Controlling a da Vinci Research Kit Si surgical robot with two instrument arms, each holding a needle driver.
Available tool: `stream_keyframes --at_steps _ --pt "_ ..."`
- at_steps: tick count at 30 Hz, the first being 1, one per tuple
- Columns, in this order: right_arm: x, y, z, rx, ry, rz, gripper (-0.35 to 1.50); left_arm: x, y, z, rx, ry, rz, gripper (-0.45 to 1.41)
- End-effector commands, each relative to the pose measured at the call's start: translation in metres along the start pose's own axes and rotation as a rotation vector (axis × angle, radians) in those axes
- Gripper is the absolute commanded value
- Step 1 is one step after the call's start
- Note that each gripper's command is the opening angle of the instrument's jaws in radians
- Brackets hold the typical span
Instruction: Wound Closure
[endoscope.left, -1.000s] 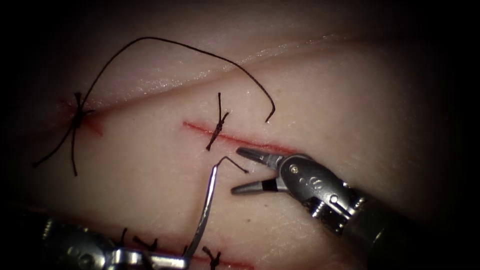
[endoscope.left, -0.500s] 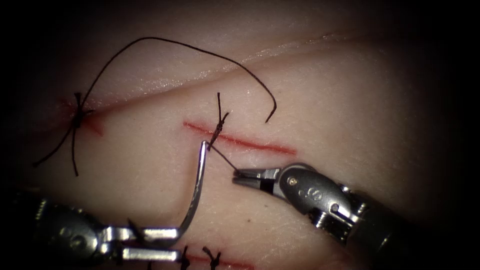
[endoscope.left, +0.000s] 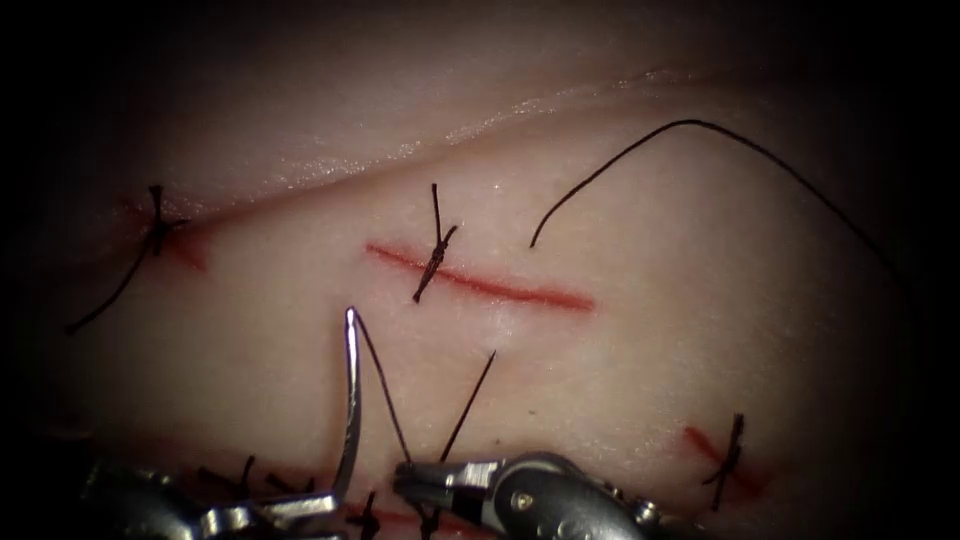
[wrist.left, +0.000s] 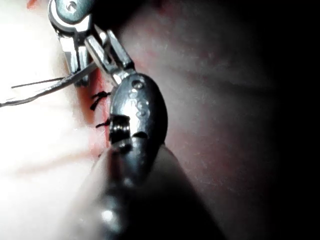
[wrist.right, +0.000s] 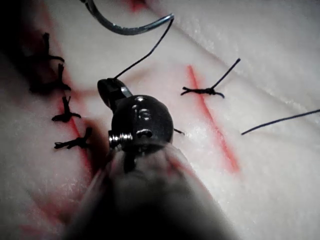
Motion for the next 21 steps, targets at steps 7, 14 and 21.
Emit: stream_keyframes --at_steps 7,14,21 --pt "0.001 0.0018 0.0003 -0.063 0.018 0.011 1.2 0.0008 0.0003 -0.004 0.059 0.02 -0.02 -0.45" --pt "0.0008 0.0047 -0.0029 -0.196 0.005 -0.063 1.49 0.0002 -0.002 -0.0076 0.156 -0.028 -0.027 -0.45" --pt "-0.0027 0.0071 -0.0023 -0.211 -0.144 -0.209 1.3 0.0001 -0.0022 -0.0083 0.176 -0.031 -0.025 -0.45"
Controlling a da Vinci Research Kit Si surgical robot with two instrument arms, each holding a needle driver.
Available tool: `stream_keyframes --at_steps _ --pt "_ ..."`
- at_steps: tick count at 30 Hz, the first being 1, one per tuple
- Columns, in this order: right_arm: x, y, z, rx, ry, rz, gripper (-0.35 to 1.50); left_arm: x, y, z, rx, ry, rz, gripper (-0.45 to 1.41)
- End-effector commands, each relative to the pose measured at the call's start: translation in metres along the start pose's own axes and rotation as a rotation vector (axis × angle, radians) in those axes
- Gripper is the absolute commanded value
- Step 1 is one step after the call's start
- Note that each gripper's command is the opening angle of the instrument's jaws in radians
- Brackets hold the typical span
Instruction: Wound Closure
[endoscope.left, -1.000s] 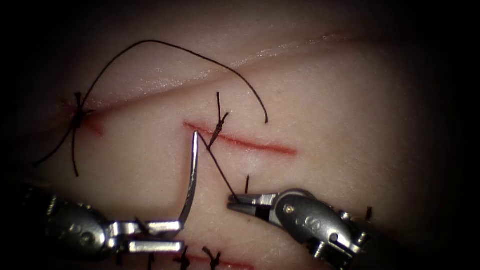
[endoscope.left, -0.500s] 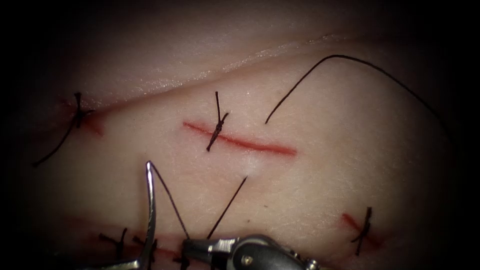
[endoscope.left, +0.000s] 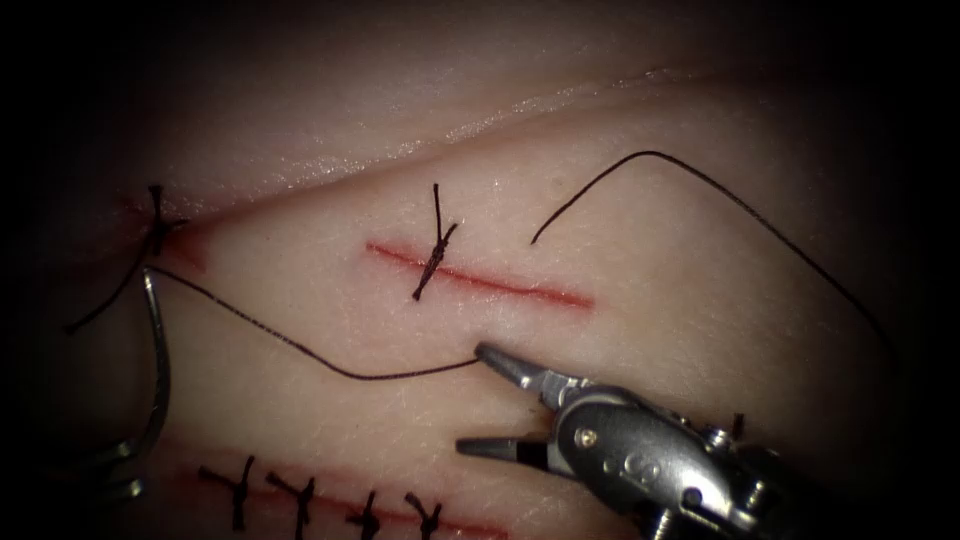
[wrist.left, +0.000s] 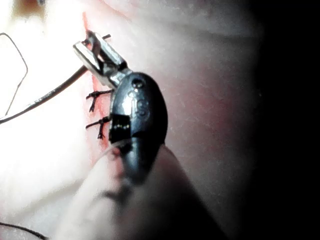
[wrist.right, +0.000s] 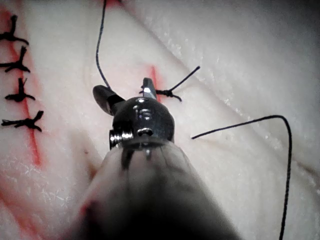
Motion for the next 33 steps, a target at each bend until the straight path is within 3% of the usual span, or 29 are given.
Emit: stream_keyframes --at_steps 1,3,8,10,11,14,23,26,33 --pt "-0.0018 -0.0003 0.0027 0.025 -0.05 -0.062 1.27 -0.0008 0.0009 0.0002 -0.01 0.001 -0.002 -0.45" --pt "-0.0035 -0.0005 0.0041 0.039 -0.093 -0.133 1.2 -0.0006 0.001 0.0004 -0.014 0.003 -0.003 -0.45" --pt "-0.0051 -0.0009 0.0055 0.046 -0.151 -0.209 1.13 -0.0005 0.0009 0.0004 -0.015 0.003 -0.004 -0.45" --pt "-0.0051 -0.001 0.006 0.046 -0.16 -0.24 0.98 -0.0004 0.0009 0.0004 -0.015 0.003 -0.005 -0.45" --pt "-0.0051 -0.001 0.006 0.051 -0.163 -0.246 0.81 -0.0004 0.0009 0.0004 -0.014 0.003 -0.005 -0.45" --pt "-0.0049 -0.0012 0.006 0.092 -0.186 -0.275 -0.35 -0.0004 0.001 0.0004 -0.017 0.004 -0.005 -0.45" --pt "-0.004 -0.0021 0.0047 0.085 -0.215 -0.305 -0.35 -0.0003 0.0008 0.0005 -0.02 0.012 0.011 -0.45" --pt "-0.0019 -0.0037 0.0027 0.08 -0.187 -0.267 -0.35 -0.0011 0.0003 0.001 -0.022 0.018 0.018 -0.45" --pt "0.002 -0.0067 0.0014 0.104 -0.138 -0.232 -0.35 -0.0015 0.0002 0.0012 -0.021 0.019 0.02 -0.45"
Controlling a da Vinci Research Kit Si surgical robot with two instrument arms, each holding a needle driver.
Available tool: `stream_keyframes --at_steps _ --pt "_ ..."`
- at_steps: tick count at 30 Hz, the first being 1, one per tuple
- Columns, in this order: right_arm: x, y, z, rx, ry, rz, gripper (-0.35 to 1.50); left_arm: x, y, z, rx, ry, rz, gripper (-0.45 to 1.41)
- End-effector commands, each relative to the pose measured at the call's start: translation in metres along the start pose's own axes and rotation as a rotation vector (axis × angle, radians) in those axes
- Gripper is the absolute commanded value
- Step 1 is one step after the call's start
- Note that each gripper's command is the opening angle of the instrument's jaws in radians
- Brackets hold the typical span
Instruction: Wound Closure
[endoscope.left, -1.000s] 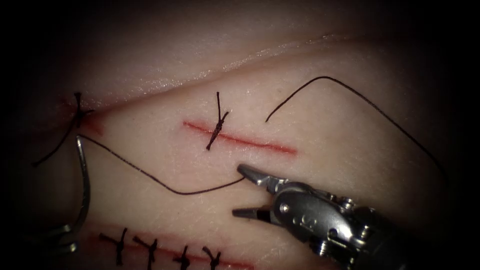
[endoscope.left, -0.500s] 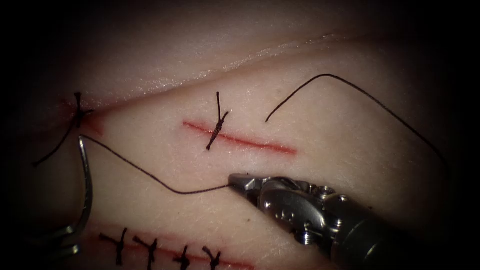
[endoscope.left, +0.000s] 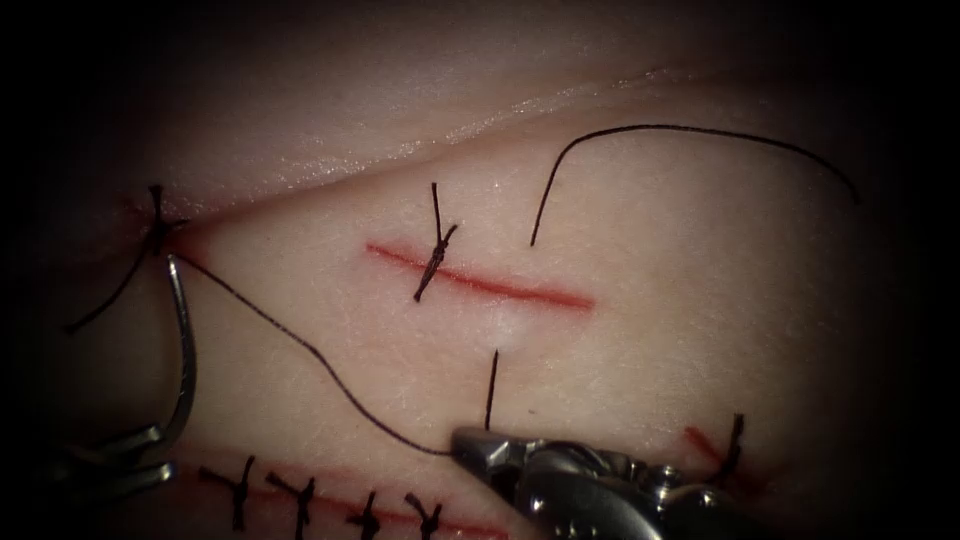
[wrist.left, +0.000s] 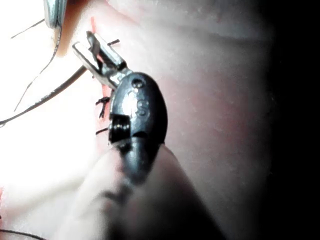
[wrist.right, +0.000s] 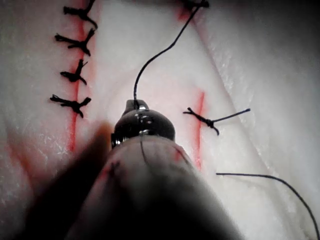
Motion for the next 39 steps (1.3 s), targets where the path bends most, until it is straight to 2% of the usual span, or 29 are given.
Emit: stream_keyframes --at_steps 1,14,17,18,19,20,21,25,28,29,33,35,39 --pt "0.0011 -0.0006 0.0008 0.008 0.015 0.006 -0.35 -0.0009 0.0007 -0.0002 -0.001 -0.004 -0.002 -0.45" --pt "0.0067 -0.003 -0.0008 0.046 0.099 0.043 -0.35 -0.0009 0.0006 -0.0001 0.0 -0.004 0.004 -0.45" --pt "0.0072 -0.0026 -0.0007 0.046 0.098 0.047 -0.35 -0.0008 0.0006 -0.0001 0.0 -0.004 0.003 -0.45" --pt "0.0071 -0.0023 -0.0007 0.049 0.096 0.051 -0.15 -0.0008 0.0006 -0.0001 -0.001 -0.004 0.003 -0.45" --pt "0.007 -0.0019 -0.0006 0.04 0.1 0.056 0.36 -0.0008 0.0006 -0.0001 0.0 -0.004 0.003 -0.45" --pt "0.0067 -0.0015 -0.0006 0.024 0.111 0.062 1.01 -0.0008 0.0006 -0.0001 0.0 -0.004 0.003 -0.45" --pt "0.0062 -0.0011 -0.0008 -0.004 0.114 0.068 1.15 -0.0008 0.0006 -0.0001 0.0 -0.004 0.003 -0.45" --pt "0.0039 0.0005 -0.0019 -0.035 0.091 0.087 1.16 -0.0008 0.0006 -0.0001 -0.001 -0.004 0.003 -0.45" --pt "0.0018 0.002 -0.0028 -0.065 0.103 0.105 1.26 -0.0009 0.0005 -0.0001 -0.002 -0.004 0.003 -0.45" --pt "0.0005 0.0028 -0.0034 -0.087 0.111 0.097 1.28 -0.0009 0.0004 -0.0002 0.007 -0.01 0.008 -0.45" --pt "-0.0017 0.0037 -0.004 -0.105 0.114 0.082 1.26 -0.001 -0.0003 -0.0007 0.035 -0.012 0.01 -0.45" --pt "-0.0036 0.004 -0.0029 -0.115 0.097 0.064 1.26 -0.001 -0.001 -0.0013 0.053 -0.013 0.012 -0.45" --pt "-0.0054 0.0042 -0.0003 -0.124 0.103 0.035 1.31 -0.0009 -0.0009 -0.0012 0.062 -0.019 0.013 -0.45"
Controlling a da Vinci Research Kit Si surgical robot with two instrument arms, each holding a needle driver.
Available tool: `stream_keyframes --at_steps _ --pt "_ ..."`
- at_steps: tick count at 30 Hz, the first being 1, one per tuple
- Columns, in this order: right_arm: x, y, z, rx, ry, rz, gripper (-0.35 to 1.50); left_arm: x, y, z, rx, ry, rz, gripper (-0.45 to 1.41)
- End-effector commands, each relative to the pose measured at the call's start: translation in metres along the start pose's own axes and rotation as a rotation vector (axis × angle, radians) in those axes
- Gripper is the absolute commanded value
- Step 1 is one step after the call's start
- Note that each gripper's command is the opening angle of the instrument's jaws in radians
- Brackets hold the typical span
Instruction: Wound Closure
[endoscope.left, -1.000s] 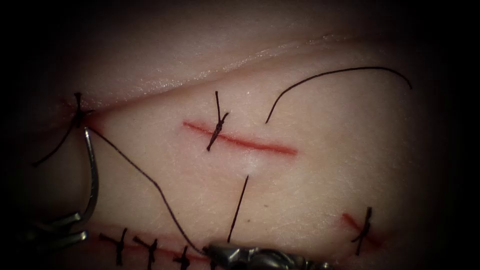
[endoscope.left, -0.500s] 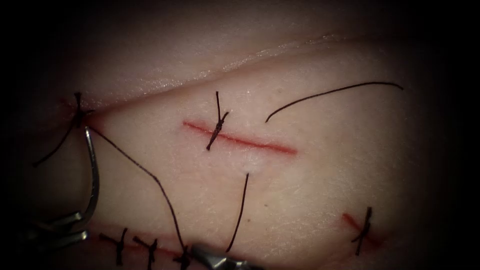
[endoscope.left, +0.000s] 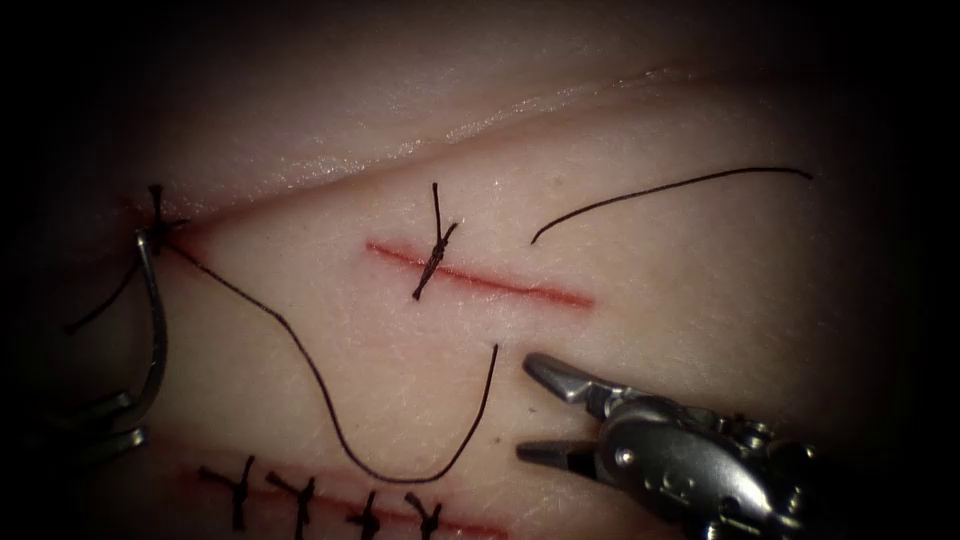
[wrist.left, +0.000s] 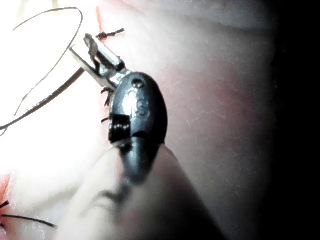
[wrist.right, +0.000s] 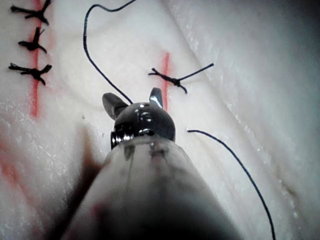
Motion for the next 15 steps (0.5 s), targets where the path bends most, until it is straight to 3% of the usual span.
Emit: stream_keyframes --at_steps 1,7,11,14,15 --pt "-0.0012 -0.0003 0.0024 0.008 -0.007 -0.017 1.3 -0.0009 0.0007 -0.0002 0.004 -0.007 -0.001 -0.45" --pt "-0.0034 -0.0008 0.0061 0.029 -0.028 -0.044 1.25 -0.0009 0.0008 0.0 0.003 -0.006 0.0 -0.45" --pt "-0.0034 -0.0011 0.0074 0.024 -0.023 -0.046 1.13 -0.0009 0.001 -0.0001 0.003 -0.005 0.001 -0.45" --pt "-0.0028 -0.0013 0.0079 0.025 -0.014 -0.046 0.71 -0.0011 0.0012 0.0 0.003 -0.003 0.003 -0.45" --pt "-0.0027 -0.0013 0.0078 0.026 -0.013 -0.046 0.42 -0.0011 0.0012 0.0 0.003 -0.003 0.003 -0.45"
